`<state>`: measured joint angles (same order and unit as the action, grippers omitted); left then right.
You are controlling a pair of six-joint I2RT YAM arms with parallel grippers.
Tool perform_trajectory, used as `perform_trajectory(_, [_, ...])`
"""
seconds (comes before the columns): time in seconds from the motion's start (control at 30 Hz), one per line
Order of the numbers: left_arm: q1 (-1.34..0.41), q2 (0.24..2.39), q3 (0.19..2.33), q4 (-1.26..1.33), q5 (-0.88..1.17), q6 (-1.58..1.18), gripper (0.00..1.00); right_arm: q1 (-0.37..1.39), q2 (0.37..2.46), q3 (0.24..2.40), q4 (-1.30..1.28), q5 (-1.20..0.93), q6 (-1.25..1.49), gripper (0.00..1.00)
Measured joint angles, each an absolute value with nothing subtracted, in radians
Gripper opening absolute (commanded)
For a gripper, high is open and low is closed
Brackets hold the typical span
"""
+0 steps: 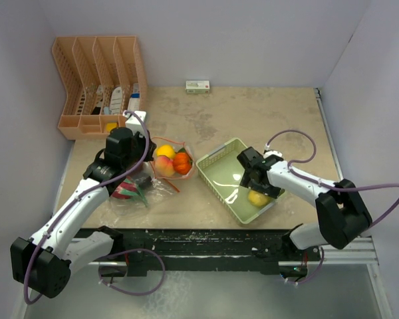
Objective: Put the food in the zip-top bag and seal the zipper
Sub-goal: Pick up the fake fruit from the bin.
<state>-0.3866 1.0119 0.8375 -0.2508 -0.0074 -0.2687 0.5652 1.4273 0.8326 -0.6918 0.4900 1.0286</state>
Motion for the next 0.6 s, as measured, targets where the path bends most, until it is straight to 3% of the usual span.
perform_trajectory(0.13, [-0.387, 1.012, 0.837, -0.252, -0.008, -0.269, 0.0, 0.565, 1.425, 0.788, -0.648, 0.458, 1.018, 0.91])
perform_trajectory(0.17, [-0.387, 1.012, 0.837, -0.252, -0.008, -0.269, 0.0, 0.565, 1.422, 0.774, -0.637, 0.447, 1.017, 0.86])
perform_trajectory(0.27, [-0.387, 1.012, 0.837, -0.252, -0.008, -0.269, 0.0, 0.566, 1.405, 0.744, -0.612, 0.42, 1.006, 0.5])
perform_trajectory(0.33, [-0.387, 1.012, 0.837, -0.252, -0.008, -0.269, 0.0, 0.565, 1.391, 0.735, -0.598, 0.404, 0.997, 0.34])
perform_trajectory(0.6, [-0.387, 1.012, 0.837, -0.256, -0.013, -0.269, 0.0, 0.566, 1.32, 0.759, -0.577, 0.392, 0.949, 0.0])
